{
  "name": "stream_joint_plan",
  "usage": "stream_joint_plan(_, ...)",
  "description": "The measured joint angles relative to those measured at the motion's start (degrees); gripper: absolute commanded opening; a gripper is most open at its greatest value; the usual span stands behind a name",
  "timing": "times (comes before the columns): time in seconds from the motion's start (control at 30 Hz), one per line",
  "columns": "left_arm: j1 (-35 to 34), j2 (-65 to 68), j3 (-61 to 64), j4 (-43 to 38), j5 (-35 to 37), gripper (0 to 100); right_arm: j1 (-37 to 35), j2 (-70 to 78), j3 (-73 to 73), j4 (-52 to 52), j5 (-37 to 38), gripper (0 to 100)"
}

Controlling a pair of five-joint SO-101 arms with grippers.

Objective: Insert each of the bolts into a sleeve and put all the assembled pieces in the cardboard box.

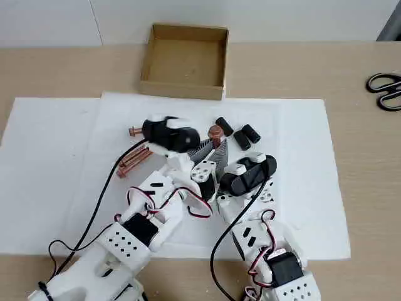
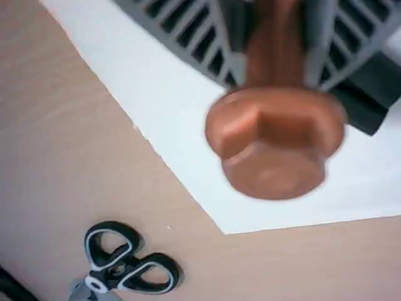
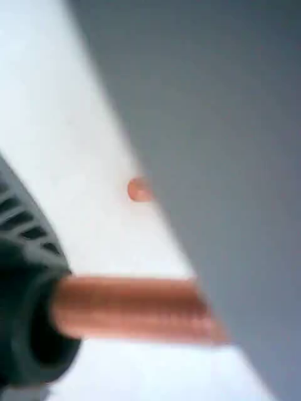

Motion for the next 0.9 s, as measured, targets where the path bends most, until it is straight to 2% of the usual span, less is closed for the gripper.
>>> stream_joint_plan(0.47, 0.88, 0.0, 0.7, -1.76, -0.09, 0, -0.09, -0.09, 0.0, 0.0, 0.0, 1.3)
stream_joint_plan(0.7, 1.41, 0.09, 0.79, 4.57, 0.0, 0, -0.18, -0.18, 0.0, -0.09, 0.09, 1.3)
stream_joint_plan(0.9, 1.41, 0.0, 0.7, 6.59, 0.0, 0, -0.26, -0.09, 0.0, 0.0, 0.09, 1.3)
